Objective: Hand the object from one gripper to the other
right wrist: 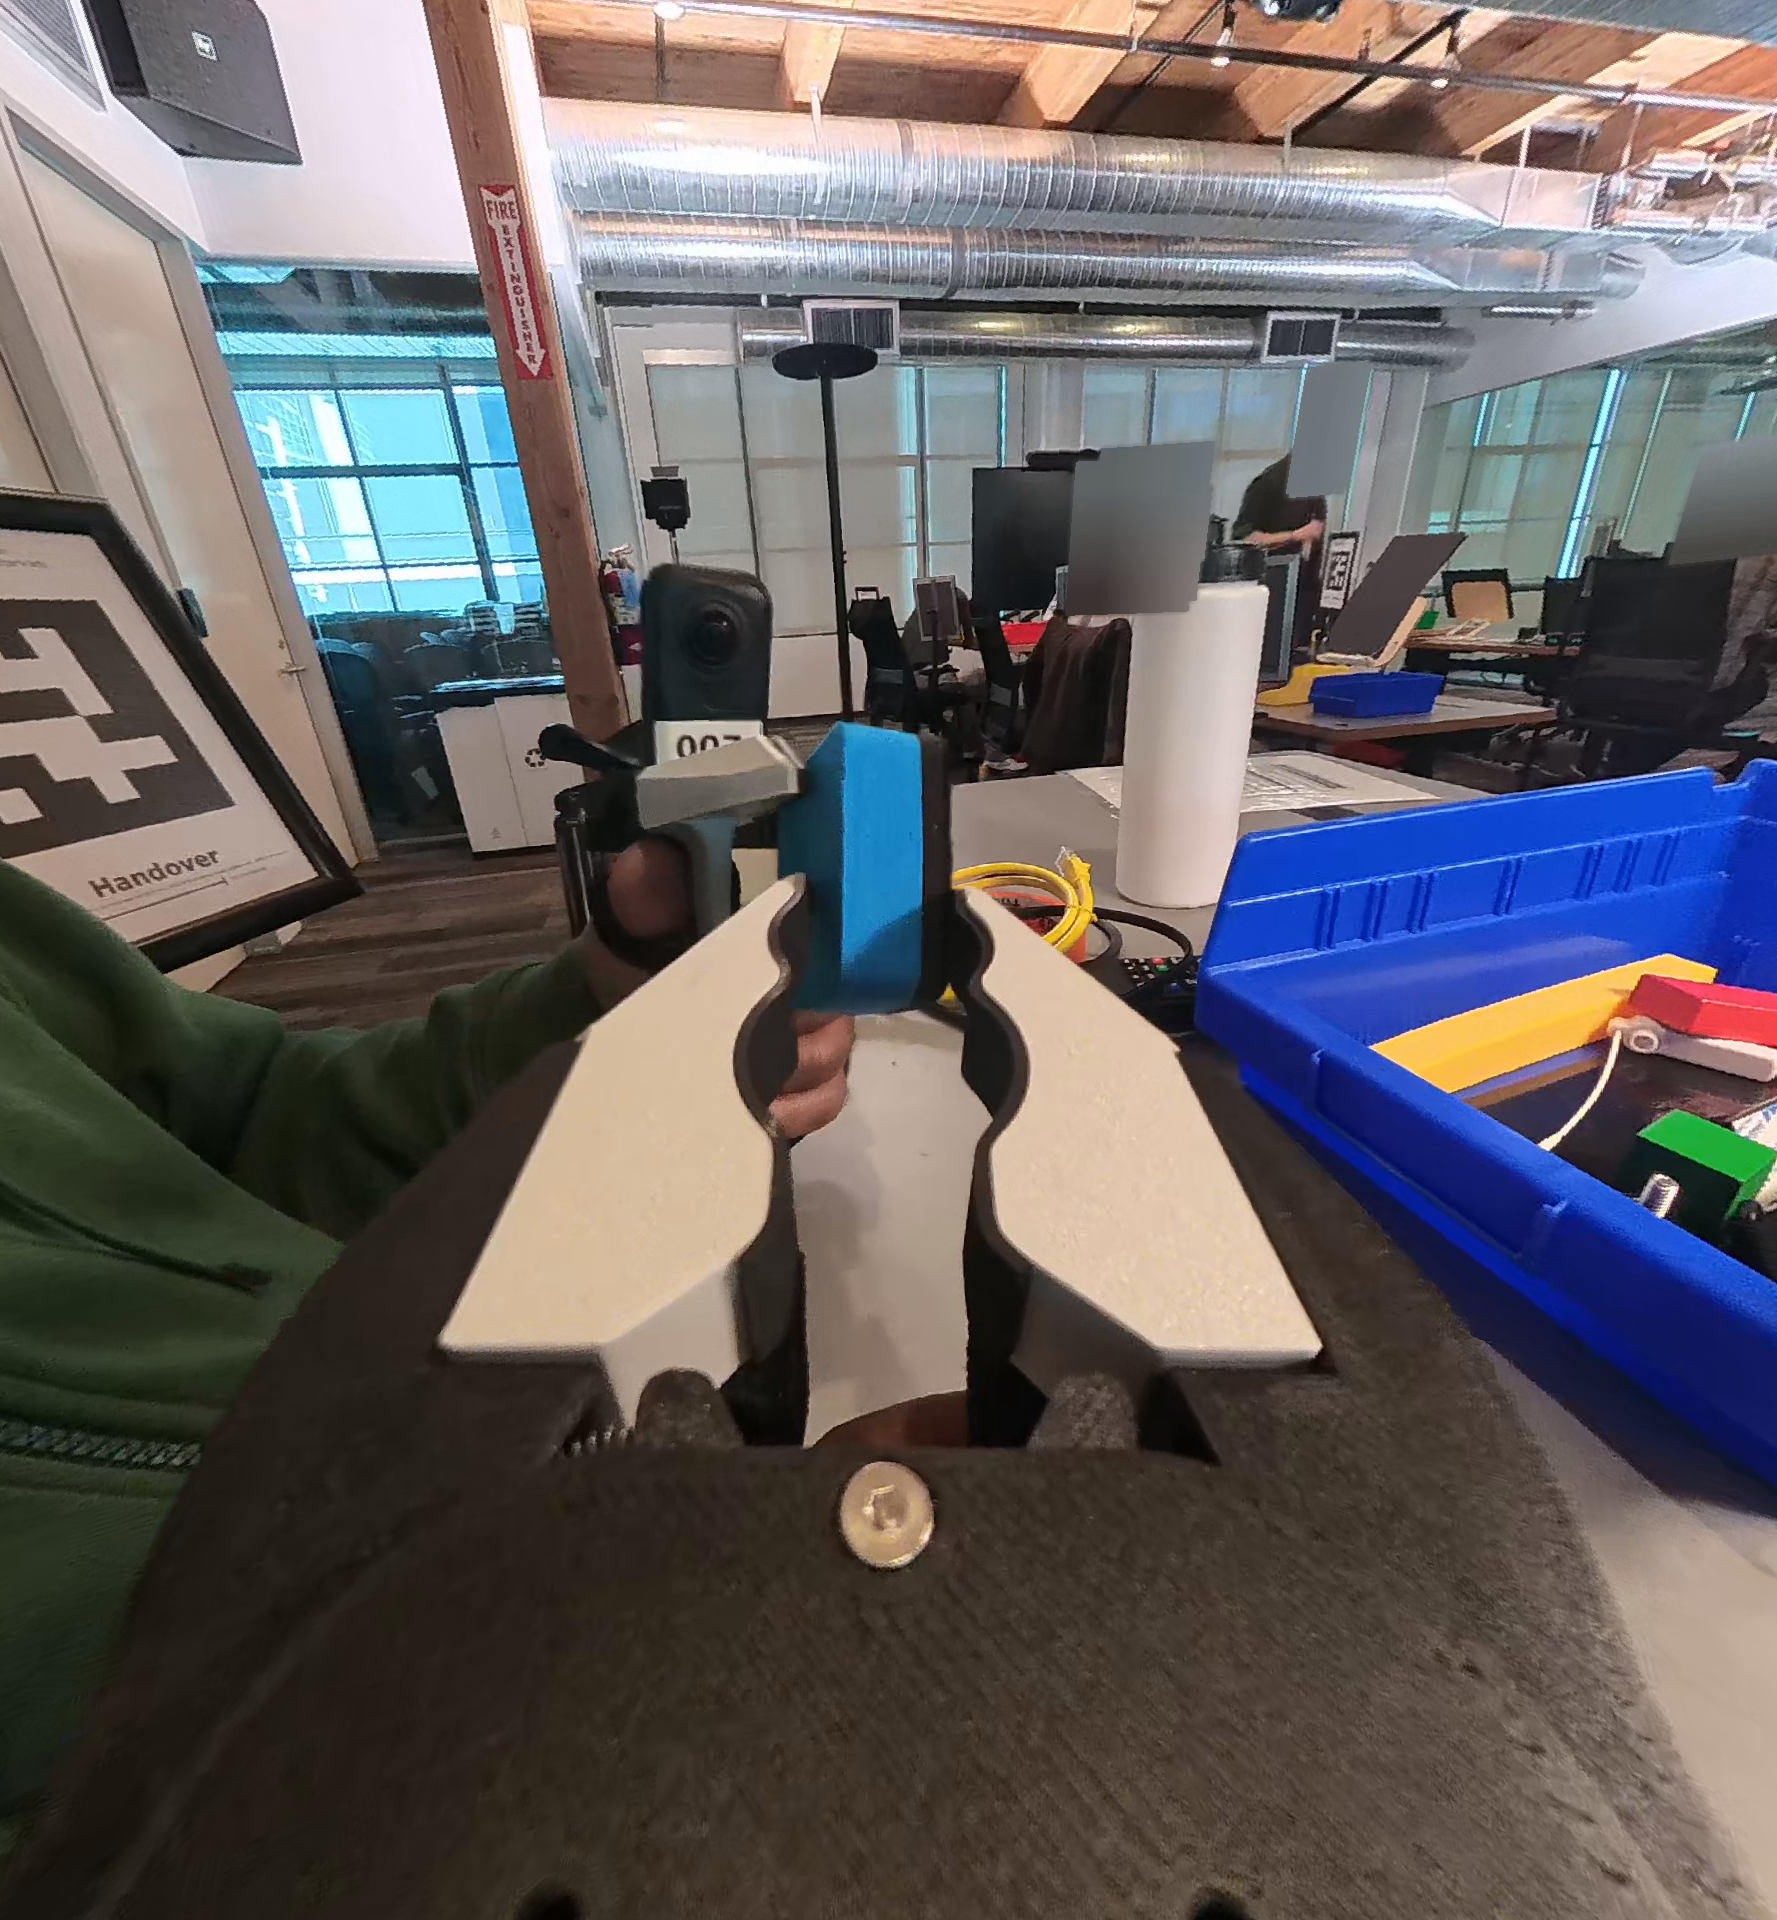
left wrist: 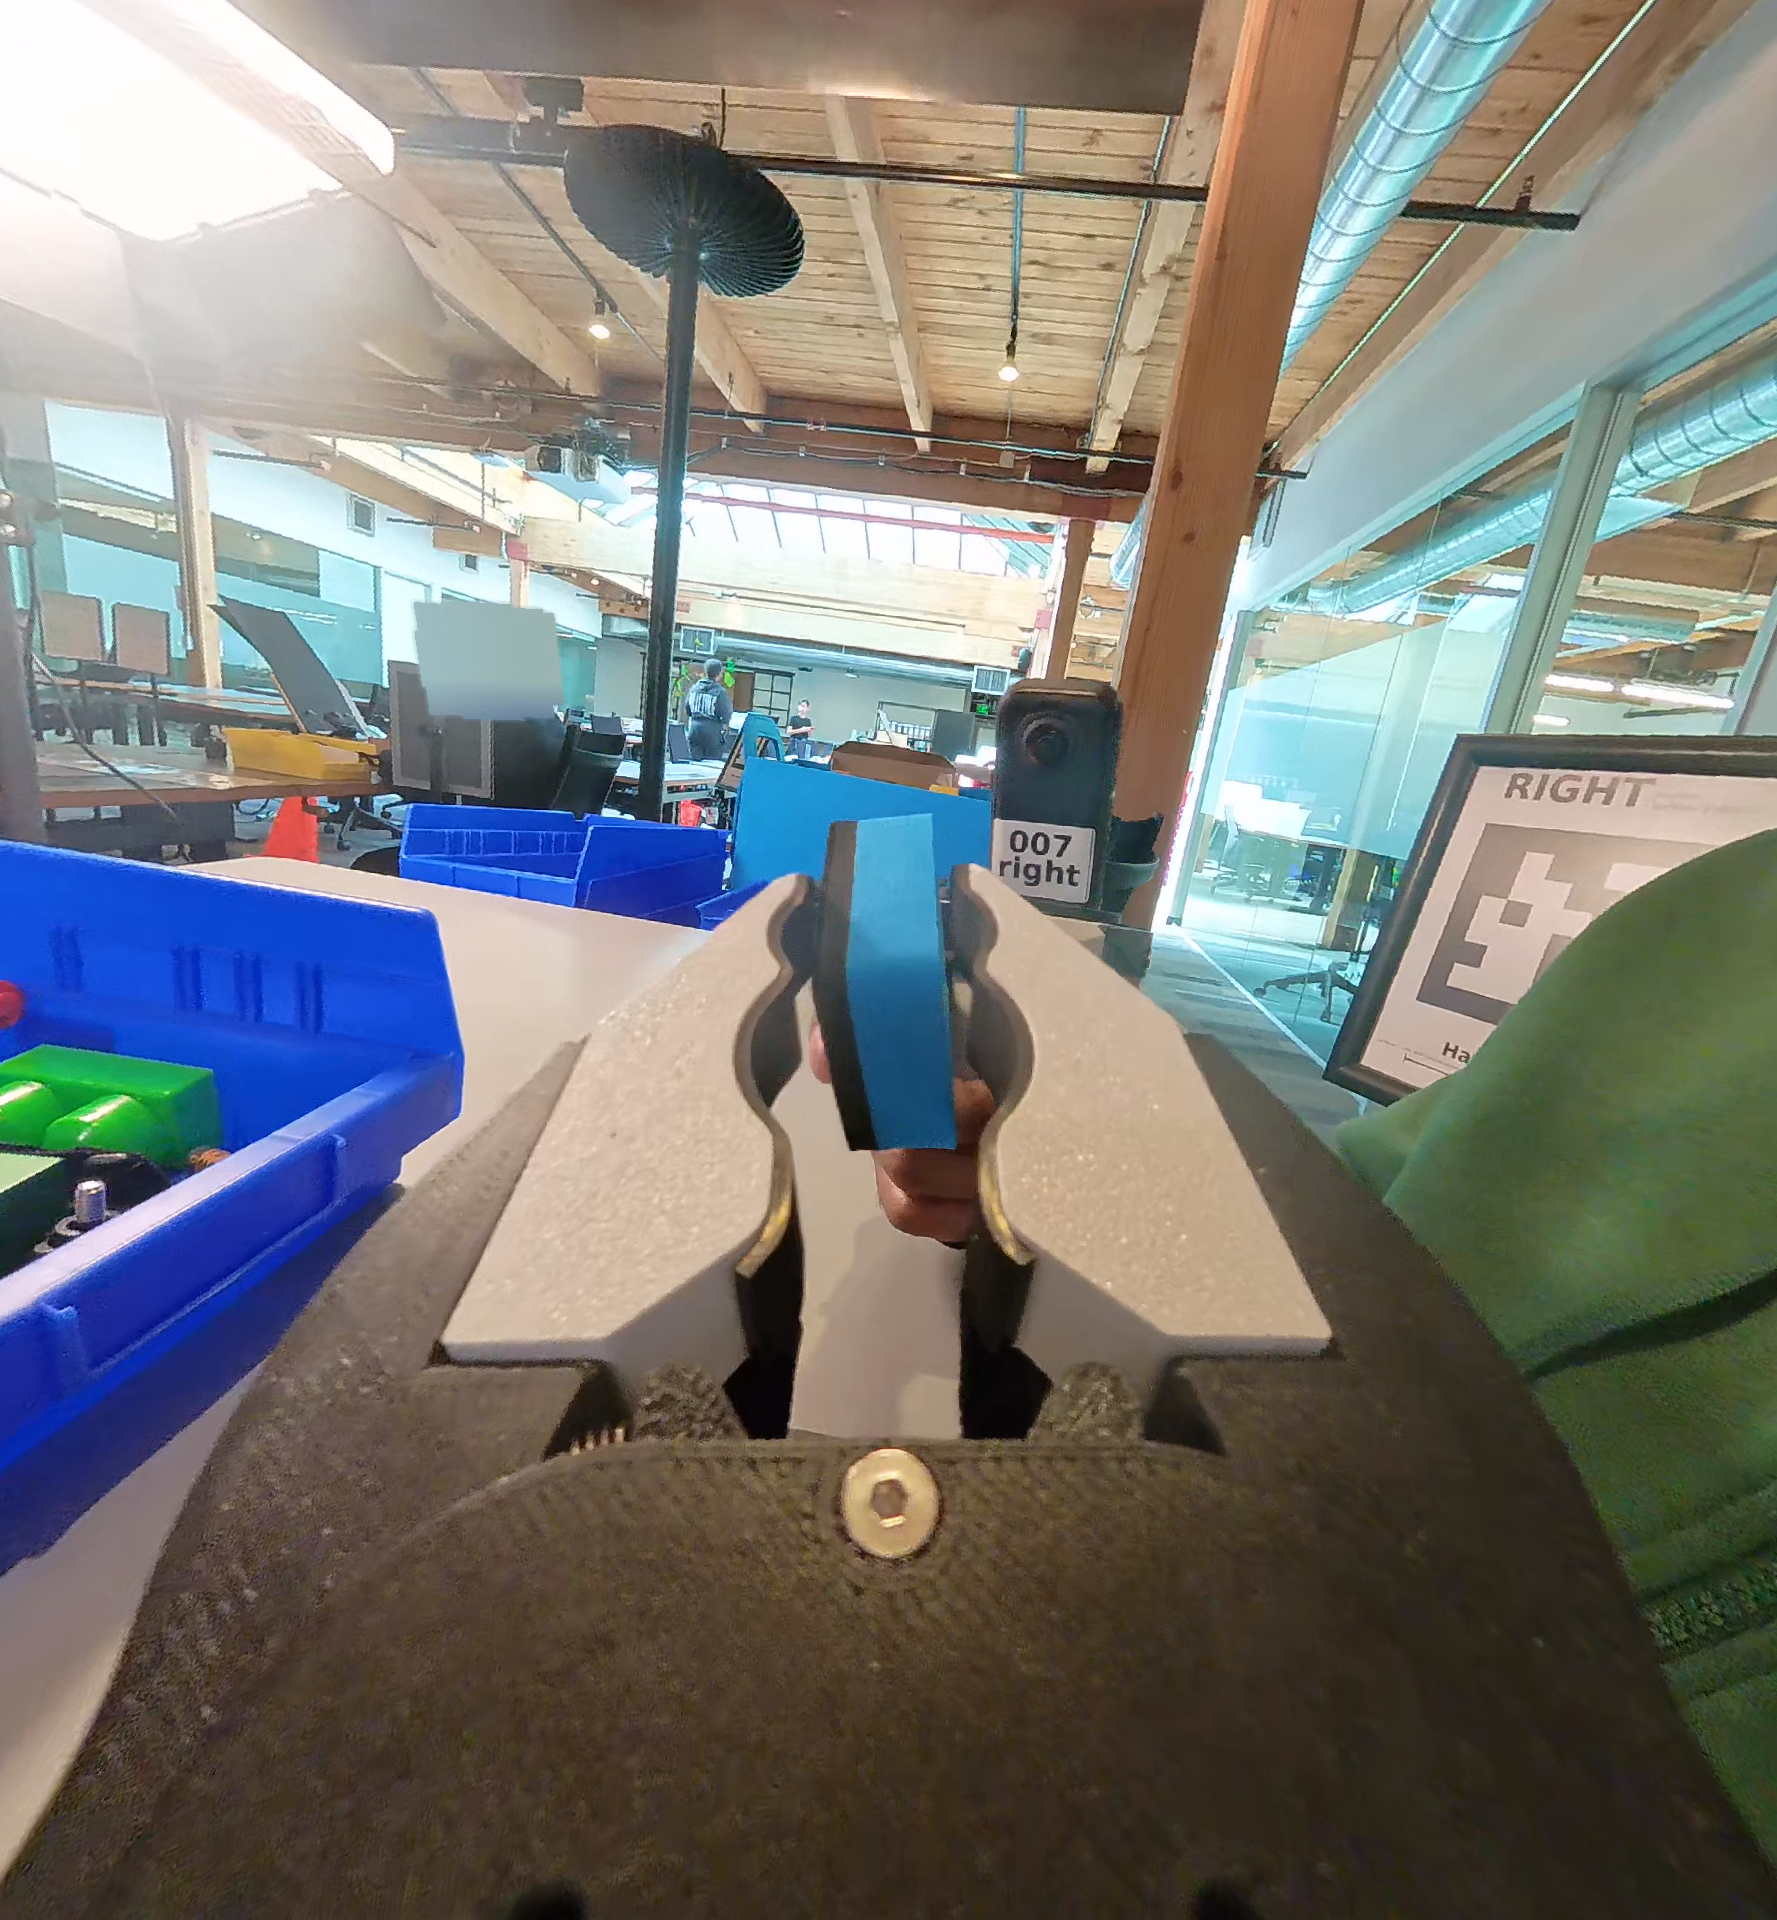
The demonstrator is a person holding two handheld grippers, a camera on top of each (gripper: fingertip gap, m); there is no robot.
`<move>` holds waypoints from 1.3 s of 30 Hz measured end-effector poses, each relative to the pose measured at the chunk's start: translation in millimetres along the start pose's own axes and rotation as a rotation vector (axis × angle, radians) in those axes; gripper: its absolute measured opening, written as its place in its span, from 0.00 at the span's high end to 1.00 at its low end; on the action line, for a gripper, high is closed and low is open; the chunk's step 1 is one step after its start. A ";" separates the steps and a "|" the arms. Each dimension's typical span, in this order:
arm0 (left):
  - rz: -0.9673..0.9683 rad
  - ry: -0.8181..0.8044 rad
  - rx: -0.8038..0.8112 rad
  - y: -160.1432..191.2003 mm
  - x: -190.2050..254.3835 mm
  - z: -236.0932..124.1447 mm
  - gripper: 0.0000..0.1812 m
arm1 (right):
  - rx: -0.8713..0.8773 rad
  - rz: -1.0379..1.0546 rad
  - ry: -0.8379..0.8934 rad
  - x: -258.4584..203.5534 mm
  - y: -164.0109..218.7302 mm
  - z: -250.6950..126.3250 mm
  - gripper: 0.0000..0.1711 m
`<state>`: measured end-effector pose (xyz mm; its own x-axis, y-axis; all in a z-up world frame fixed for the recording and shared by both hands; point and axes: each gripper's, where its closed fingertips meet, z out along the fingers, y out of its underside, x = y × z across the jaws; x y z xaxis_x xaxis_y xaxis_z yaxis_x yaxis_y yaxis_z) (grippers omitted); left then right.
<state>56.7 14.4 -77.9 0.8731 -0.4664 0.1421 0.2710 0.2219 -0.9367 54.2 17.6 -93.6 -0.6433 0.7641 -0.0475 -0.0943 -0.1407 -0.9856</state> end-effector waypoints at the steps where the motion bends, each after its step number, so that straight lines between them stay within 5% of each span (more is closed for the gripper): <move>1: -0.006 -0.005 0.001 -0.1 -1.0 0.0 0.83 | 0.007 0.000 0.003 0.7 -1.4 -0.6 0.85; 39: -0.012 -0.003 -0.006 1.3 -1.1 0.3 0.85 | -0.003 0.007 0.017 3.4 0.7 0.5 0.84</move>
<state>56.2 15.4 -79.2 0.8710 -0.4662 0.1546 0.2791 0.2109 -0.9368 51.6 19.7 -94.4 -0.6307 0.7739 -0.0573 -0.0878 -0.1445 -0.9856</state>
